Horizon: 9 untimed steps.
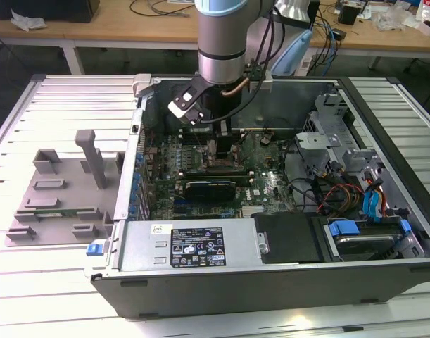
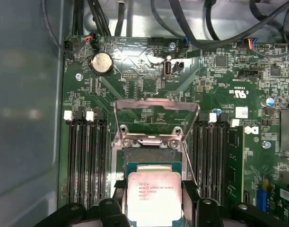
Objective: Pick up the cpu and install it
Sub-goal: 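Place the cpu into insertion slot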
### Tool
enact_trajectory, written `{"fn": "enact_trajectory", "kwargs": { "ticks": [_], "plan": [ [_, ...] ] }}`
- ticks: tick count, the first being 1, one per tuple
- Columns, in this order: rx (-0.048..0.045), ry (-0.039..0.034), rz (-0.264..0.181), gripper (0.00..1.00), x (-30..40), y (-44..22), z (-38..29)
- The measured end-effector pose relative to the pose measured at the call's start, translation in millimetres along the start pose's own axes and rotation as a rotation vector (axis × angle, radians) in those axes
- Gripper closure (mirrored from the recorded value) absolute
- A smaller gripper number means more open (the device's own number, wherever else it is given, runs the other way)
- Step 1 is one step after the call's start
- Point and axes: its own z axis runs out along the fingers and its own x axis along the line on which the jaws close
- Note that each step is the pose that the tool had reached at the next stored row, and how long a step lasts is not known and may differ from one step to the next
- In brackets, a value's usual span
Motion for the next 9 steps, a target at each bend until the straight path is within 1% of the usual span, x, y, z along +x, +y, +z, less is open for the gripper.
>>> {"fn": "enact_trajectory", "kwargs": {
  "ticks": [1, 3, 5, 7, 9],
  "plan": [
    [0.0001, -0.0067, 0.0, 0.45, 0.5, 0.3, 0.8],
    [0.0009, -0.0178, -0.001, 0.45, 1.0, 0.9, 3.1],
    [0.0011, -0.0208, -0.001, 0.45, 1.6, 0.9, 5.5],
    [0.0015, -0.0215, -0.002, 0.45, 2.6, 0.8, 10.0],
    [0.0022, -0.0214, -0.002, 0.45, 2.9, 0.6, 13.1]
  ]
}}
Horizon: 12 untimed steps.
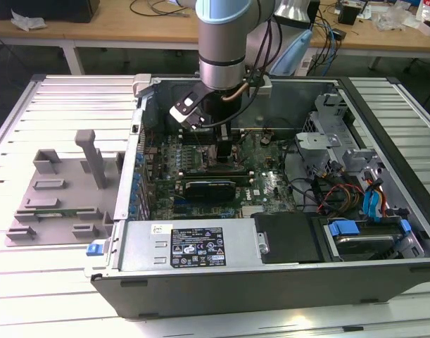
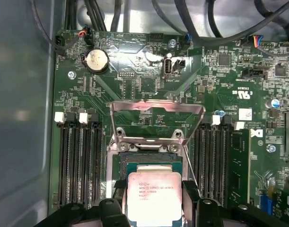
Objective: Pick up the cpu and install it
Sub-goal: 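Place the cpu into insertion slot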
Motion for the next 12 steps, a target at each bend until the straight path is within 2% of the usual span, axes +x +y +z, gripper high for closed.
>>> {"fn": "enact_trajectory", "kwargs": {
  "ticks": [4, 12],
  "plan": [
    [0.0025, 0.0, 0.0, 0.45, 2.4, -0.2, 3.9],
    [0.0126, -0.0019, 0.006, 0.45, 7.0, 0.9, 15.8]
  ]
}}
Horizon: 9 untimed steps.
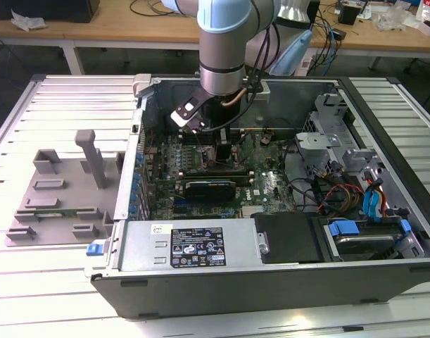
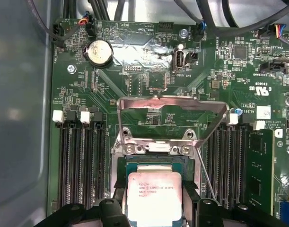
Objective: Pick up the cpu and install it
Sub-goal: 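Place the cpu into insertion slot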
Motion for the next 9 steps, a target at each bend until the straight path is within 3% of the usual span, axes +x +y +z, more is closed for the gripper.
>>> {"fn": "enact_trajectory", "kwargs": {
  "ticks": [2, 9],
  "plan": [
    [-0.0002, 0.0002, 0.001, 0.45, 0.0, 4.3, 0.4],
    [-0.0001, 0.0003, 0.001, 0.45, -0.7, 1.7, 0.4]
  ]
}}
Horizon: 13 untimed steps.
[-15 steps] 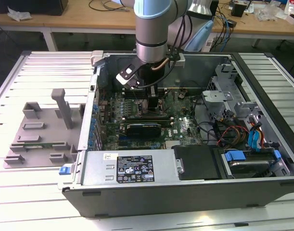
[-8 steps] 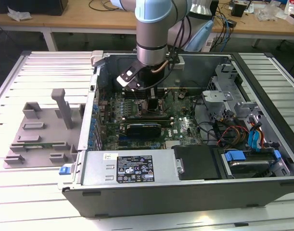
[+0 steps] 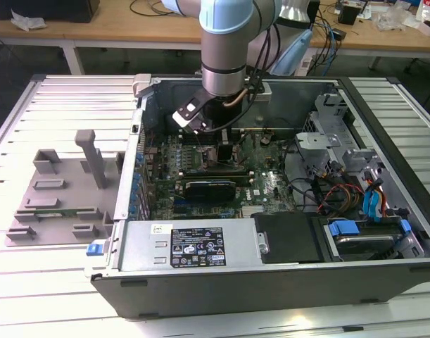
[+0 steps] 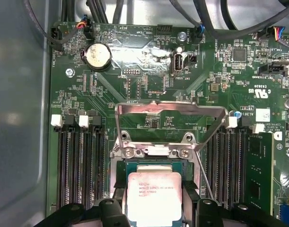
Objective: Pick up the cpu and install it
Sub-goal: 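Place the cpu into insertion slot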
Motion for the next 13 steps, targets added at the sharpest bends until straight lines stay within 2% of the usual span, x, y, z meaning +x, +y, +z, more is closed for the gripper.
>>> {"fn": "enact_trajectory", "kwargs": {
  "ticks": [13],
  "plan": [
    [0.0002, -0.0002, 0.005, 0.45, -1.6, -0.1, 0.0]
  ]
}}
